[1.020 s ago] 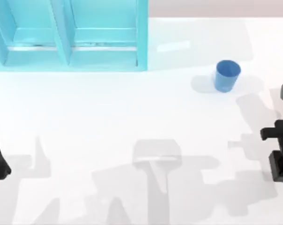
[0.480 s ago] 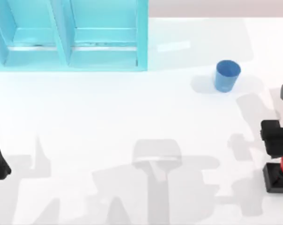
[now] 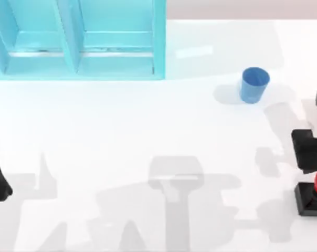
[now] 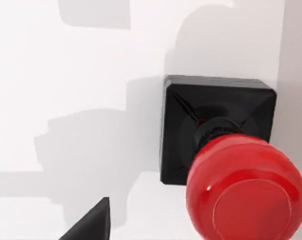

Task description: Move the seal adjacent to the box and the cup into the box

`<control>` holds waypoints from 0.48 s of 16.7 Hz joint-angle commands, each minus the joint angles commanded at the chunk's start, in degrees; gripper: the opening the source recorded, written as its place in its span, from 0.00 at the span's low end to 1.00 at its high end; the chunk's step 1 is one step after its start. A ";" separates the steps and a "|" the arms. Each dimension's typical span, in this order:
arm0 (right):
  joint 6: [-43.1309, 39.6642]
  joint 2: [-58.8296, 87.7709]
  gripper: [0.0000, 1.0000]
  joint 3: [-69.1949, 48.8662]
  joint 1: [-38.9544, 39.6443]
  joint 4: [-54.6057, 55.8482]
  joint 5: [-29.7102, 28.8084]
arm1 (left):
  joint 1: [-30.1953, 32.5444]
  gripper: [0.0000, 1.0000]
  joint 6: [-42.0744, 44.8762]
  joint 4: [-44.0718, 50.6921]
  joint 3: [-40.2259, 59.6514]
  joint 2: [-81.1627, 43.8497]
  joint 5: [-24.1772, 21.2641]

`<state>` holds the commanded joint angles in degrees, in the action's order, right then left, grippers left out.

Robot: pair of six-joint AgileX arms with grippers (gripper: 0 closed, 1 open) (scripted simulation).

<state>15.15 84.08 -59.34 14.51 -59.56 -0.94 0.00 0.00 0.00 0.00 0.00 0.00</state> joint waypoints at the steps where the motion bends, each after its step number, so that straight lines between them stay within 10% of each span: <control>1: 0.11 0.05 1.00 -1.95 -0.10 -1.95 0.01 | 0.00 1.00 0.00 0.00 0.00 0.00 0.00; 8: -0.42 -0.70 1.00 -18.80 -0.17 -19.46 0.09 | 0.00 1.00 0.00 0.00 0.00 0.00 0.00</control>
<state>14.73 83.38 -78.14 14.34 -79.02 -0.85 0.00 0.00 0.00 0.00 0.00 0.00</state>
